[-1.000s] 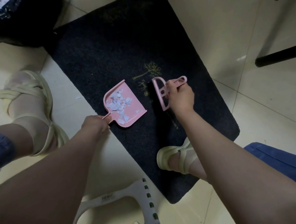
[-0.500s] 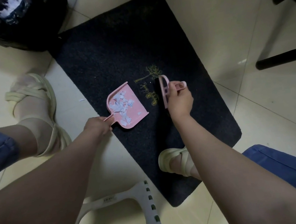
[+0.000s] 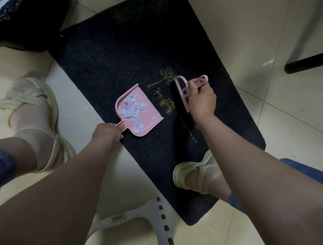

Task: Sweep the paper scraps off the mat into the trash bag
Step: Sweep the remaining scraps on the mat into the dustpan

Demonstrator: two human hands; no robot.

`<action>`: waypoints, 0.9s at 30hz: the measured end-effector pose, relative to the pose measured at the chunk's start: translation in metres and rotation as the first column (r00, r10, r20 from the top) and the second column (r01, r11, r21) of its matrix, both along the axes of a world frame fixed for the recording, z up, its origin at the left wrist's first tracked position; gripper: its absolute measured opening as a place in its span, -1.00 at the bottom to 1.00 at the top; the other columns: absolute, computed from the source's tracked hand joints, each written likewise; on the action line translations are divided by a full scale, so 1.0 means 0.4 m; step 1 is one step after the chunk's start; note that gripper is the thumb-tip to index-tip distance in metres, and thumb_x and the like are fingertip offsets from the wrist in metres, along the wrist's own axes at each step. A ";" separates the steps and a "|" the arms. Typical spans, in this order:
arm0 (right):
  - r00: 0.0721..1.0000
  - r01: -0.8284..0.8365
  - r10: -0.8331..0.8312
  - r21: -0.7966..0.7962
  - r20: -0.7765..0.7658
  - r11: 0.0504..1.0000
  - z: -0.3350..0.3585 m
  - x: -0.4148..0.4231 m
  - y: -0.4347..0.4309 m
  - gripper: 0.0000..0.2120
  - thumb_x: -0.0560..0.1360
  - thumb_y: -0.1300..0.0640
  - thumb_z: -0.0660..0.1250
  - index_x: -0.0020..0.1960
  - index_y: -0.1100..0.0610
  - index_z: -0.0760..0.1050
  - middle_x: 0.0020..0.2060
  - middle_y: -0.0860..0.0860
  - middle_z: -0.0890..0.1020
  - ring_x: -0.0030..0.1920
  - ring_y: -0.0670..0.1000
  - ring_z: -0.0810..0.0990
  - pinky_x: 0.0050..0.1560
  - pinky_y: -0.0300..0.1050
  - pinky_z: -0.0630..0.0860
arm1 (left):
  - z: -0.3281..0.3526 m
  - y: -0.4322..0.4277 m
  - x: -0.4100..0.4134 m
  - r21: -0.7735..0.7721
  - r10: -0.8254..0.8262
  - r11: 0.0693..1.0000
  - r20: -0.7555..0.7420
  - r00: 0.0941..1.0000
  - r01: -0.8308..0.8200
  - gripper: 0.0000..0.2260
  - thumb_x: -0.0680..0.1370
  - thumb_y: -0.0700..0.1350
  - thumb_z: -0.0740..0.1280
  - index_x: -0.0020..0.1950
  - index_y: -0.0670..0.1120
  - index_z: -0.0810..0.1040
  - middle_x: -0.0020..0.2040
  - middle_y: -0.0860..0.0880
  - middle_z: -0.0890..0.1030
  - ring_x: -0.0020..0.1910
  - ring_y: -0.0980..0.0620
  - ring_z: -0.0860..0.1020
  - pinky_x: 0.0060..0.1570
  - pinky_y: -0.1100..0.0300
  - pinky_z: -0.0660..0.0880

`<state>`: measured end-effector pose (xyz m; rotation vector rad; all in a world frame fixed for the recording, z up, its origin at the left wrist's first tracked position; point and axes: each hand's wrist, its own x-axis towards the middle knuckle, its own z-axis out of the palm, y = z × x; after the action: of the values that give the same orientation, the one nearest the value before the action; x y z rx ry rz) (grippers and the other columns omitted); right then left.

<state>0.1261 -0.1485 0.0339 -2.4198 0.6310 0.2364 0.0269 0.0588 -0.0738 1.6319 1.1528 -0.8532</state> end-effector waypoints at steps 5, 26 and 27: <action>0.983 -0.067 0.090 0.142 -0.160 0.988 -0.016 -0.013 0.029 -0.72 0.60 -0.04 0.22 -0.01 0.16 0.54 -0.19 -0.03 0.63 -0.10 0.00 0.62 0.02 -0.01 0.57 | -0.004 -0.001 0.000 -0.006 0.014 1.000 -0.015 1.000 -0.014 -0.72 0.53 0.05 0.35 0.12 -0.10 0.63 -0.39 0.02 0.54 -0.34 0.04 0.45 -0.17 0.22 0.40; 0.988 0.022 -0.030 -0.049 -0.152 0.999 0.044 -0.250 0.066 -0.86 0.60 0.05 0.21 -0.06 0.02 0.52 -0.17 -0.02 0.58 -0.10 0.04 0.56 -0.12 -0.11 0.45 | 0.097 0.129 -0.151 -0.150 -0.383 0.915 -0.032 0.923 0.374 -0.67 0.60 0.08 0.23 -0.16 -0.17 0.52 -0.23 -0.17 0.43 -0.40 -0.03 0.26 -0.41 0.17 0.19; 0.989 0.026 -0.035 -0.065 -0.144 0.998 0.037 -0.270 0.063 -0.86 0.60 0.06 0.21 -0.02 0.02 0.54 -0.14 0.00 0.61 -0.11 0.05 0.56 -0.14 -0.14 0.42 | 0.095 0.135 -0.170 -0.145 -0.424 0.899 -0.051 0.904 0.414 -0.65 0.61 0.07 0.22 -0.20 -0.17 0.50 -0.22 -0.18 0.43 -0.39 -0.04 0.28 -0.41 0.16 0.19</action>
<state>0.0183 -0.1232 0.0489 -2.4670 0.7500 0.3885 -0.0411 0.1127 -0.0359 1.7770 0.7834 -1.2534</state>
